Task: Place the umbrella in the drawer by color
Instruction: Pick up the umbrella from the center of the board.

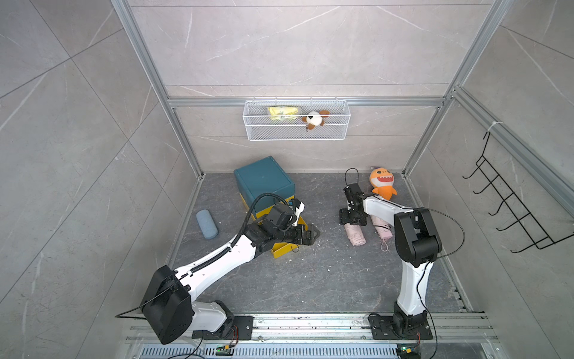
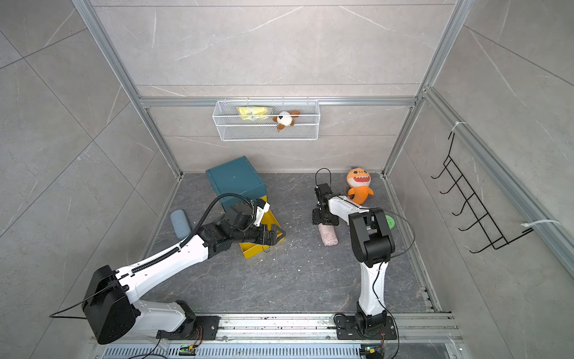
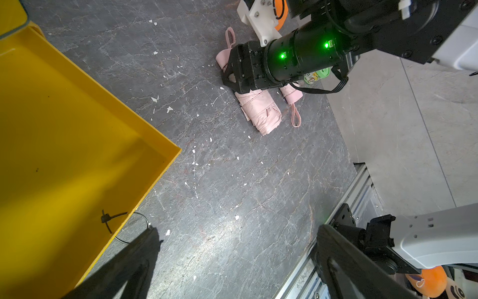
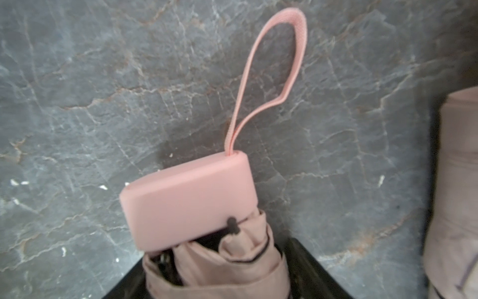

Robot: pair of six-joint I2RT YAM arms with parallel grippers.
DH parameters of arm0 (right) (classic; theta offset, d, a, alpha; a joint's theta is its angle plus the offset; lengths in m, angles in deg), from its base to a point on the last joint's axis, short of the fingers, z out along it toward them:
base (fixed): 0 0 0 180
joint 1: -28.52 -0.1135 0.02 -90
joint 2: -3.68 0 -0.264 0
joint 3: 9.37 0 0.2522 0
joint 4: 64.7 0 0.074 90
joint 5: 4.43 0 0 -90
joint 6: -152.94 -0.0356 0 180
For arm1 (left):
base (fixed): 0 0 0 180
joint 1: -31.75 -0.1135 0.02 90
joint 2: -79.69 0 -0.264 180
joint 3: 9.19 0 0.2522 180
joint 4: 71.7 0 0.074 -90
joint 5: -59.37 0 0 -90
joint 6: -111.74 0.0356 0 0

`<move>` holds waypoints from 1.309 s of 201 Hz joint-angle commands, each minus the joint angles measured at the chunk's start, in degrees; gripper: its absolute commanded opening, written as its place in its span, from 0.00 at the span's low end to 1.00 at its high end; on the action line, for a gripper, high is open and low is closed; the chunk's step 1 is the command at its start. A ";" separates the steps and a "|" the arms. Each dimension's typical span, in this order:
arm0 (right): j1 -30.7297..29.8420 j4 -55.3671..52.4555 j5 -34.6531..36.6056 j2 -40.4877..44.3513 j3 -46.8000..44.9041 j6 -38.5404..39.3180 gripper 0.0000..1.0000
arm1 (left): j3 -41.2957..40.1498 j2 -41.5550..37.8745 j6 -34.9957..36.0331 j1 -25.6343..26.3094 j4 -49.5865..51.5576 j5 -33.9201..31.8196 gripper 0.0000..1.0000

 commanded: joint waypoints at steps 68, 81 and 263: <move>-0.82 4.76 -10.92 6.41 -6.36 -1.93 0.33 | -1.04 -5.56 2.90 0.07 3.76 -6.11 0.98; -1.19 6.07 -12.23 8.25 -7.75 -2.54 0.31 | -1.04 -6.44 3.31 -0.11 4.60 -6.94 0.98; -16.13 27.08 -24.48 27.73 -12.39 -25.58 0.30 | 0.74 2.18 0.72 3.76 -5.39 -7.37 0.97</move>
